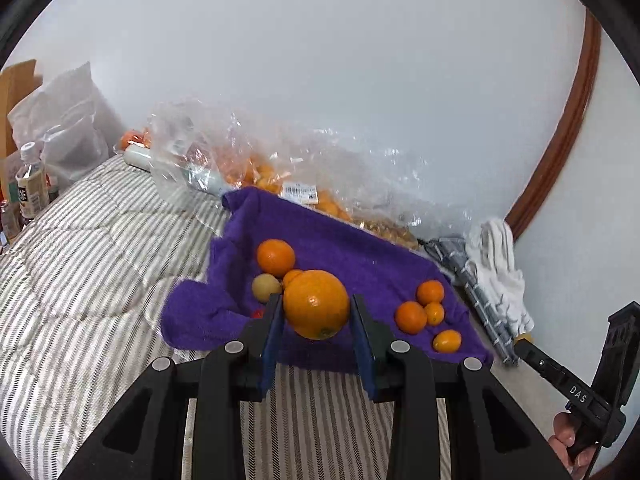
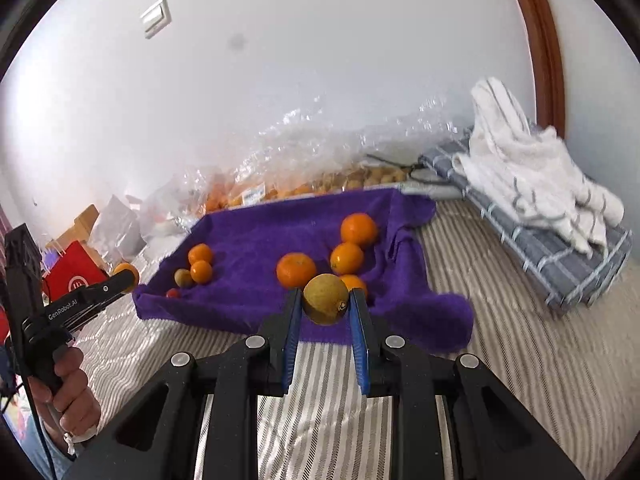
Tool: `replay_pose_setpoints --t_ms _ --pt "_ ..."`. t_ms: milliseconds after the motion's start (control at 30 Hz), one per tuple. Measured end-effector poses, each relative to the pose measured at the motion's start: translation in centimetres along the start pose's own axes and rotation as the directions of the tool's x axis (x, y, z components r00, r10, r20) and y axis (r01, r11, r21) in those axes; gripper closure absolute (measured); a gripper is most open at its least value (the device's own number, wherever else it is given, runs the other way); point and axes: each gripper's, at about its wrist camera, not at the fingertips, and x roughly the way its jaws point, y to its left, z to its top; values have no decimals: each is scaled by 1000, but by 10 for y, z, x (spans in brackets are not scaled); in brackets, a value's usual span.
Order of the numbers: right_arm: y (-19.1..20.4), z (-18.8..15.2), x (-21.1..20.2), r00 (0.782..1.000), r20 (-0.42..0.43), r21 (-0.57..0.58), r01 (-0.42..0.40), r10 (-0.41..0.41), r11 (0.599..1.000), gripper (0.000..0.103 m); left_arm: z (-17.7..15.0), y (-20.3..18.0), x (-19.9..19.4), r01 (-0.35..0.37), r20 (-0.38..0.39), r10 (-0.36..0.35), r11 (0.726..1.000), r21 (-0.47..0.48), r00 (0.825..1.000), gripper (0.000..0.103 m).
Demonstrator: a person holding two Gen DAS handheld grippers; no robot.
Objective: Organize fruits
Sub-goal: 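Carry both fruits onto the purple towel and open both grippers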
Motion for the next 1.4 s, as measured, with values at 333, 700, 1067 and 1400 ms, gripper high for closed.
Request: replay_pose_setpoints --t_ms 333,700,1067,1400 --pt "27 40 11 1000 29 -97 -7 10 995 79 34 -4 -7 -45 -7 46 993 106 999 72" --pt "36 33 92 994 -103 -92 -56 47 994 79 36 -5 64 -53 -129 70 990 133 989 72" --pt "27 12 126 966 -259 -100 -35 8 994 79 17 -5 92 -51 -255 103 978 203 961 72" --pt "27 9 127 964 -264 -107 -23 -6 994 79 11 -8 95 -78 -257 143 966 247 956 72"
